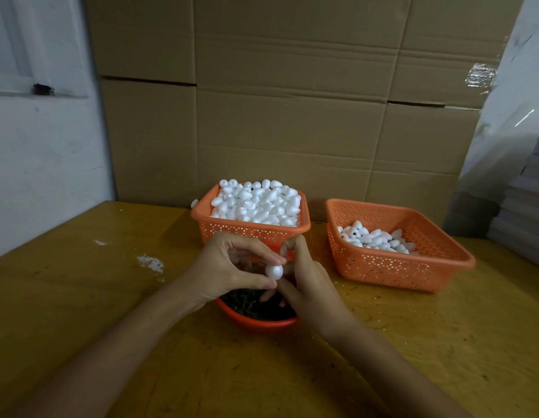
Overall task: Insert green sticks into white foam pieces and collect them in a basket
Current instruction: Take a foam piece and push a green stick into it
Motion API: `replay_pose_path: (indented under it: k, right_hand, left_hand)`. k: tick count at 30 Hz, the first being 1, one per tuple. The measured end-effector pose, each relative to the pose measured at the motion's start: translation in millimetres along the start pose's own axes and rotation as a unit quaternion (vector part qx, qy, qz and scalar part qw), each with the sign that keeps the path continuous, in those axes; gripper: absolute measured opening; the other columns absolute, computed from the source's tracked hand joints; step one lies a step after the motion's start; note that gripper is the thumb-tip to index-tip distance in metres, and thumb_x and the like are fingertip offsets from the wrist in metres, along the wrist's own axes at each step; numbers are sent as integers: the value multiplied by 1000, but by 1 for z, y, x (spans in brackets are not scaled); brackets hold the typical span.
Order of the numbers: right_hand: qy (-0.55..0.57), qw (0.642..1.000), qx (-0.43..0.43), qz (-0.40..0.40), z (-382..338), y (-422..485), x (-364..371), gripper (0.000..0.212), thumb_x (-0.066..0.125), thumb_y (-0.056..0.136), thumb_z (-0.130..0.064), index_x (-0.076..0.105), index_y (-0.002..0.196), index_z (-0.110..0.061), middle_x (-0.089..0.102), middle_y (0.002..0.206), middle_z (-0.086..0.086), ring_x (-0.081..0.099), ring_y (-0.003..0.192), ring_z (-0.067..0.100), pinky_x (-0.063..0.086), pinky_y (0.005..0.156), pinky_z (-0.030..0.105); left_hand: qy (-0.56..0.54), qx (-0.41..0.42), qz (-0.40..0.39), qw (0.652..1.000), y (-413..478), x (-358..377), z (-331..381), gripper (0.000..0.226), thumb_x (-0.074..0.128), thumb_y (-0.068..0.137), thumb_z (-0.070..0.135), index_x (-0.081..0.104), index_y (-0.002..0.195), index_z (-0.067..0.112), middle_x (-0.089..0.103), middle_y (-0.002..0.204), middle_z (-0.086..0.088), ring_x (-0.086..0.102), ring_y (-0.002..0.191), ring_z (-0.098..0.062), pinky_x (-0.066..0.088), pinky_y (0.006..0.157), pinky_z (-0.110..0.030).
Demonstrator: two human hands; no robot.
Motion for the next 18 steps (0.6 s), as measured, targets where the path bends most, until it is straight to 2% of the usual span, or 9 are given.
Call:
replay_pose_path:
  k: [4, 10, 18]
  right_hand:
    - [8, 1000, -2, -3, -1, -1, 0, 24, 59, 107, -24, 35, 111, -23, 78, 85, -1, 77, 75, 10, 60, 59, 30]
    - [1, 1000, -4, 1, -3, -1, -1, 24, 59, 107, -20, 35, 112, -20, 78, 86, -2, 77, 75, 9, 62, 60, 33]
    - [-23, 1000, -6, 8, -2, -1, -3, 27, 59, 107, -19, 34, 110, -28, 77, 82, -4, 76, 71, 9, 62, 60, 35]
  left_hand:
    - [-8, 2, 1, 1000, 0, 1, 0, 31, 91, 74, 1, 84, 99, 17, 81, 107, -7, 75, 106, -21, 57, 83, -22]
    - [-8, -2, 5, 1000, 0, 1, 1, 33, 91, 73, -1, 84, 97, 21, 81, 108, -6, 76, 107, -20, 57, 86, -23]
    - [-13, -10, 11, 1000, -1, 0, 0, 34, 91, 72, -2, 83, 94, 23, 81, 108, -6, 76, 108, -21, 58, 90, -23]
Point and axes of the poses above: each hand's wrist, its own y-axis towards the middle knuckle, its own x-axis out of the palm, z = x × y, the point moved 10 cm from there along y, towards the middle knuckle
